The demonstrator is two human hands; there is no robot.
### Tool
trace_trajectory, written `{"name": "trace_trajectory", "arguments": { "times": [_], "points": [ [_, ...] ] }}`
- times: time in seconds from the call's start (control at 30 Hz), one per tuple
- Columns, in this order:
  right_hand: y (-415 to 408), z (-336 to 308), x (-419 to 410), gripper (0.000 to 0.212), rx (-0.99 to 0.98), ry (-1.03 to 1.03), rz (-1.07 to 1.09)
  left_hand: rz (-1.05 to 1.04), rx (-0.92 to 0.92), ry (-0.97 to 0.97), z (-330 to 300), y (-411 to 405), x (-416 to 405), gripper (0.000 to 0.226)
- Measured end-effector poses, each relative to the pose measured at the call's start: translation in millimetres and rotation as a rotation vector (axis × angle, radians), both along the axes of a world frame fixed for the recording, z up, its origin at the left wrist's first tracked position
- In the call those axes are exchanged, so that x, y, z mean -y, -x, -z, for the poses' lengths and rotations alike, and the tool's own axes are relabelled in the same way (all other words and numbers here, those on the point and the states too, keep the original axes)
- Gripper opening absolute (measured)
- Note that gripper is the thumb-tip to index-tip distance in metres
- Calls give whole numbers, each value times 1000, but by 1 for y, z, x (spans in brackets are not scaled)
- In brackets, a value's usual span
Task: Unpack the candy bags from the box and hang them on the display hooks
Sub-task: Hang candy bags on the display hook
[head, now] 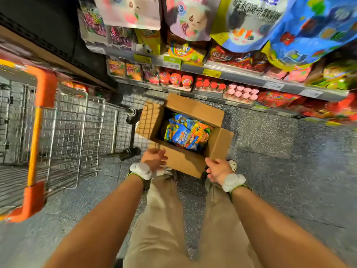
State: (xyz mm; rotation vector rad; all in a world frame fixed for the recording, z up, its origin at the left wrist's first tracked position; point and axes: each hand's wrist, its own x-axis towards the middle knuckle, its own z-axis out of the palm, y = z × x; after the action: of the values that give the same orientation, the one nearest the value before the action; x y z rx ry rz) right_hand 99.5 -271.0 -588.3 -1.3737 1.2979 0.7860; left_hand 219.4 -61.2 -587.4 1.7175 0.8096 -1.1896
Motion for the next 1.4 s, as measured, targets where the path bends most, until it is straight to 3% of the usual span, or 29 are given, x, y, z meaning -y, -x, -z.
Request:
{"name": "trace_trajectory", "arguments": {
  "times": [0.1,0.23,0.37,0.67,0.9,1.07,1.23,1.4],
  "points": [
    [12,26,1,36,-80,-18,-16,57,-35,-26,24,1,-6,14],
    [47,87,4,56,-150,61,-225,52,-36,-71,52,0,2,17],
    [39,81,-4,60,-223,133,-426,57,-44,-45,68,2,11,19],
    [12,146,-17,43,-174,143,-498,224,-31,-52,131,-19,18,16],
    [-12,207,-9,34,-134,69,-511,221,-45,-73,192,-33,24,14],
    [-14,240,-8,51,-163,57,-379,307,39,-141,225,-27,36,14],
    [-22,275,-3,49,-141,58,-529,399,98,-242,254,-27,46,22],
    [-32,314,2,56,-69,81,-470,326,99,-272,296,-30,47,19]
  ]
}}
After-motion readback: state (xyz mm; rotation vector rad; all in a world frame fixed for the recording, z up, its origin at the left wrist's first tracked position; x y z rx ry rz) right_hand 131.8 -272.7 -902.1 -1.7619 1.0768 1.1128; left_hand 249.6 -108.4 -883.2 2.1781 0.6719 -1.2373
